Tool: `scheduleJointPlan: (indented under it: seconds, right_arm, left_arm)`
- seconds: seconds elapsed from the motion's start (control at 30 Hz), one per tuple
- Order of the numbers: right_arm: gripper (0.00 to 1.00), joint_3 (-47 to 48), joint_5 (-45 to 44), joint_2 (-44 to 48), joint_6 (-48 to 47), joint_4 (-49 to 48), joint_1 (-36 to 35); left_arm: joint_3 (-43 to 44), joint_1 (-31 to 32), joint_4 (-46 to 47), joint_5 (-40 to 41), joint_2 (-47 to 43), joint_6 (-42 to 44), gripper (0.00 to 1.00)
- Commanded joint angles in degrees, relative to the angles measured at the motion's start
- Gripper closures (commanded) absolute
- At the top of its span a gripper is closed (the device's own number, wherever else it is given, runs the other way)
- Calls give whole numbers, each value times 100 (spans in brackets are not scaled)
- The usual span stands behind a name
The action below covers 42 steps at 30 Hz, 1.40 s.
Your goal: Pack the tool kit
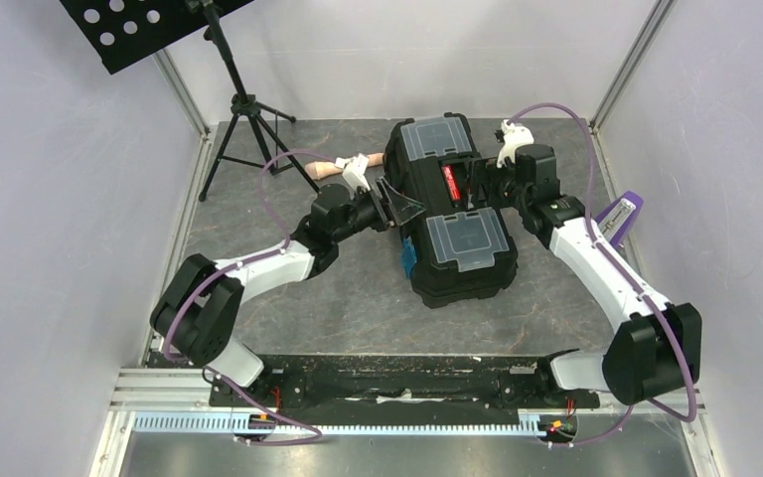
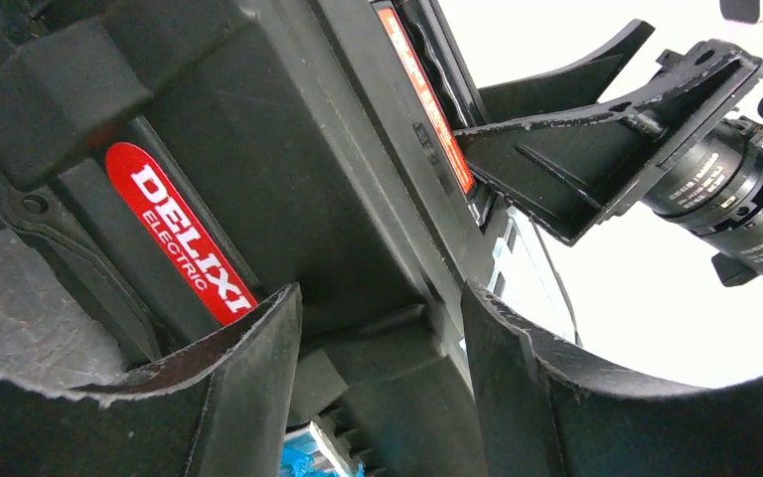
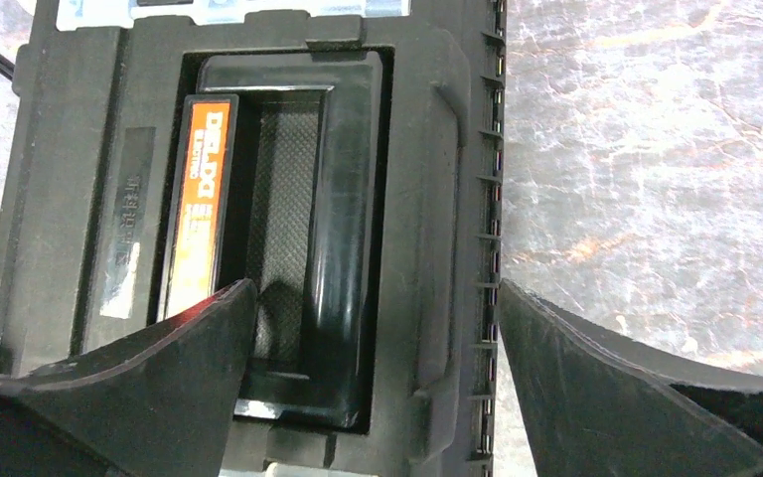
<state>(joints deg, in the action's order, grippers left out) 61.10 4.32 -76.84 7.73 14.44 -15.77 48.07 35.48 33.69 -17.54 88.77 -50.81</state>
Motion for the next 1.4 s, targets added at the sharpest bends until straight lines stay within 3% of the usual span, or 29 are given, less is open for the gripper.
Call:
scheduleJointPlan:
  seconds: [0.0, 0.23, 0.4, 0.53, 0.63, 0.73, 0.87, 0.93, 1.03, 1.17, 1.37]
  right_arm:
    - [6, -173, -30, 372, -484, 1266, -102]
    - [5, -80, 167, 937, -685, 1180, -102]
    - [5, 58, 62, 1112, -1056, 1134, -101]
    - [4, 246, 271, 1008, -1286, 1151, -93]
    - [3, 281, 671, 911, -1368, 1135, -103]
    - [3, 188, 1082, 821, -1379, 1012, -134]
    - [3, 32, 1358, 740, -1318, 783, -252]
    - [2, 50, 1359, 733, -1362, 778, -334]
    - [2, 46, 1260, 830, -1484, 731, -457]
    - [2, 8, 1135, 799, -1488, 753, -494]
    - [2, -156, 1213, 908, -1467, 665, -597]
  left_arm:
    - [-50, 577, 533, -315, -42, -166, 34]
    - [-485, 1779, 375, -144, -588, 84, 34]
    - [-770, 1964, 352, 305, -1148, 360, 34]
    - [-1174, 1616, 22, 1247, -1921, 577, 28]
    - [-1549, 965, -324, 1587, -2397, 810, 22]
    - [-1903, 238, -396, 1735, -2511, 999, 10]
    - [-2264, -358, 491, 1788, -1993, 1315, 1]
    - [-2367, -546, 996, 1623, -1636, 974, 1]
    - [-2378, -595, 1450, 1419, -1187, 813, 2]
    - [-2330, -625, 2534, 1304, -374, 1244, 0]
    - [-1700, -1145, 4216, -456, 1341, 1212, 1]
